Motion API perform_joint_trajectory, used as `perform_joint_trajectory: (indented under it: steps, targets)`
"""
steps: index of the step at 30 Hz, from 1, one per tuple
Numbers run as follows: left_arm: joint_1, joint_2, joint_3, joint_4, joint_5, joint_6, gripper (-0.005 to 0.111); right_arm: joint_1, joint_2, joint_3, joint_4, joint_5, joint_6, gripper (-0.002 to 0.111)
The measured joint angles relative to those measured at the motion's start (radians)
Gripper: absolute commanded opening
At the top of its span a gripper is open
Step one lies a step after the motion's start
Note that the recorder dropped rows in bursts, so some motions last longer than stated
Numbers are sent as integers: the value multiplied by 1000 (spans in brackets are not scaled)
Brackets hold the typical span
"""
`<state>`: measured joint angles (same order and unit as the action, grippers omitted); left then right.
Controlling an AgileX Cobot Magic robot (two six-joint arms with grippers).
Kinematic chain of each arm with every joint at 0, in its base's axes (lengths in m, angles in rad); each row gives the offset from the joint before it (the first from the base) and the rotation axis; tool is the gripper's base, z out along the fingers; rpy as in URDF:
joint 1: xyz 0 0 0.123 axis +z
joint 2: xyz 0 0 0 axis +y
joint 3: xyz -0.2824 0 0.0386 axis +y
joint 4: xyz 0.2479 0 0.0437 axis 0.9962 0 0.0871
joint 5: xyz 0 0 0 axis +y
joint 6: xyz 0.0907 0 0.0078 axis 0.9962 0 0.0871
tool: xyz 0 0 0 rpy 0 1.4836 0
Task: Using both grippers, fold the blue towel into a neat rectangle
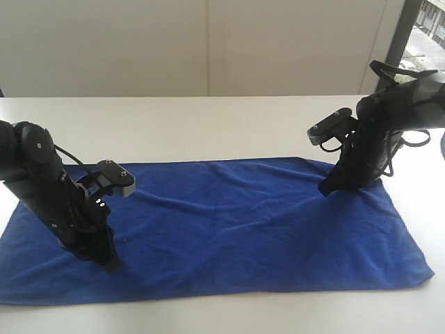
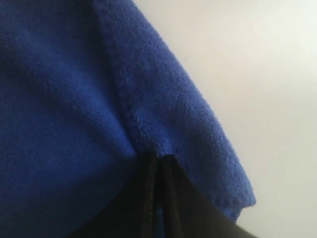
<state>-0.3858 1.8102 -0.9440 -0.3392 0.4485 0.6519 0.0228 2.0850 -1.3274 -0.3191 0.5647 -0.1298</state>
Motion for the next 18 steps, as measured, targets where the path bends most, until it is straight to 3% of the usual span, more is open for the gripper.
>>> perform_joint_trajectory:
  steps: [7,13,18]
  targets:
    - [0,0,0,0,0,0,0,0,-2,0,-1,0,8,1]
    - [0,0,0,0,0,0,0,0,-33,0,-14,-9,10,13]
    - [0,0,0,0,0,0,0,0,-41,0,-38,-19,20,16]
